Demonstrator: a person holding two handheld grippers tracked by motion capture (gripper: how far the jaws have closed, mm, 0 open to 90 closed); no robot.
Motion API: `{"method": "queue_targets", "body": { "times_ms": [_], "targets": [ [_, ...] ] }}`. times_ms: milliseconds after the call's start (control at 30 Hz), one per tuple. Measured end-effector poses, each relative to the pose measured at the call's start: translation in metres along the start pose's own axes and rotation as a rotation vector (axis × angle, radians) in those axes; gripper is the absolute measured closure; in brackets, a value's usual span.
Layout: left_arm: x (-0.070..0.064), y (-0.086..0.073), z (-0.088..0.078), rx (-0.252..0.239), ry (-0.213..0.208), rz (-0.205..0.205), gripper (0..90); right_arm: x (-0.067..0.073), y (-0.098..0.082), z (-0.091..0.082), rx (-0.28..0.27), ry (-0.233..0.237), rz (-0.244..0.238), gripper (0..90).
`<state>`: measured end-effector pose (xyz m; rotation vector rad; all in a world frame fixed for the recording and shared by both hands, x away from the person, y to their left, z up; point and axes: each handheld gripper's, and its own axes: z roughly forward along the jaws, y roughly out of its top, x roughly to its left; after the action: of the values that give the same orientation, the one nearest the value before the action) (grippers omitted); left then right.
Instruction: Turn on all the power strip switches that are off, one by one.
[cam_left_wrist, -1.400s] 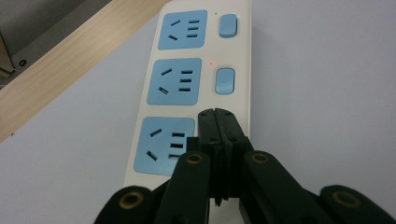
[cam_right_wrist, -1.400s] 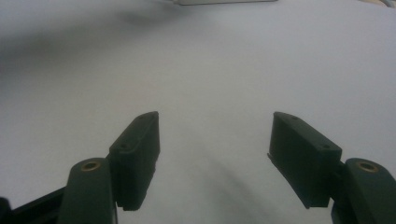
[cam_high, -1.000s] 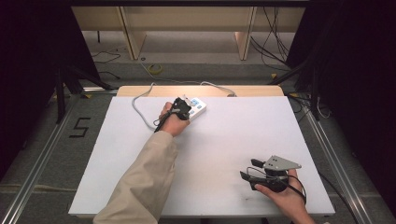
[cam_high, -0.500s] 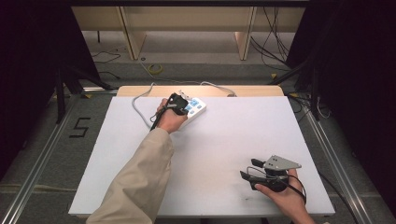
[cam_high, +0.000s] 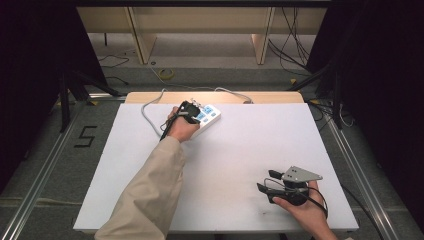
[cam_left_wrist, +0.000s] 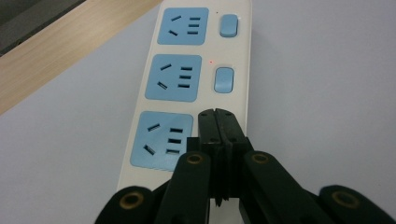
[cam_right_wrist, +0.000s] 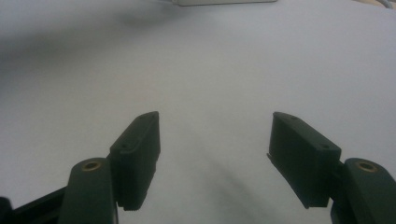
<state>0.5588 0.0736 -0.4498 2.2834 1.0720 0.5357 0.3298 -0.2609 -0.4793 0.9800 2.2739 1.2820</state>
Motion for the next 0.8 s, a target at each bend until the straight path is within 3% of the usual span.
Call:
{"method": "queue_targets", "body": {
  "times_ms": [133, 300, 467, 567, 600, 700, 800],
  "targets": [
    [-0.0009, -0.0001, 0.0012, 0.004, 0.005, 0.014, 90.0, 0.0000, -0.0002, 0.0003, -0.001, 0.001, -0.002, 34.7],
    [0.0015, -0.0015, 0.0018, 0.002, -0.007, -0.007, 90.0, 0.0002, 0.0000, 0.0002, -0.001, 0.003, -0.004, 34.7],
    [0.0016, -0.0017, 0.0029, 0.002, -0.006, 0.001, 90.0, 0.0002, 0.0001, 0.0004, 0.000, 0.004, -0.002, 34.7],
    [-0.0010, -0.0023, 0.0026, 0.026, 0.013, 0.026, 90.0, 0.0008, 0.0004, 0.0002, 0.000, 0.006, 0.001, 34.7],
    [-0.0011, -0.0026, 0.0017, 0.035, 0.003, 0.034, 90.0, 0.0007, 0.0006, 0.0004, -0.002, 0.005, -0.001, 34.7],
    [0.0029, -0.0059, 0.0008, 0.008, -0.021, 0.017, 90.0, 0.0010, 0.0010, 0.0000, -0.003, 0.004, -0.003, 34.8],
    [0.0041, -0.0052, -0.0005, -0.025, -0.013, -0.003, 90.0, 0.0014, 0.0014, -0.0007, -0.006, 0.001, -0.002, 34.8]
  ]
}}
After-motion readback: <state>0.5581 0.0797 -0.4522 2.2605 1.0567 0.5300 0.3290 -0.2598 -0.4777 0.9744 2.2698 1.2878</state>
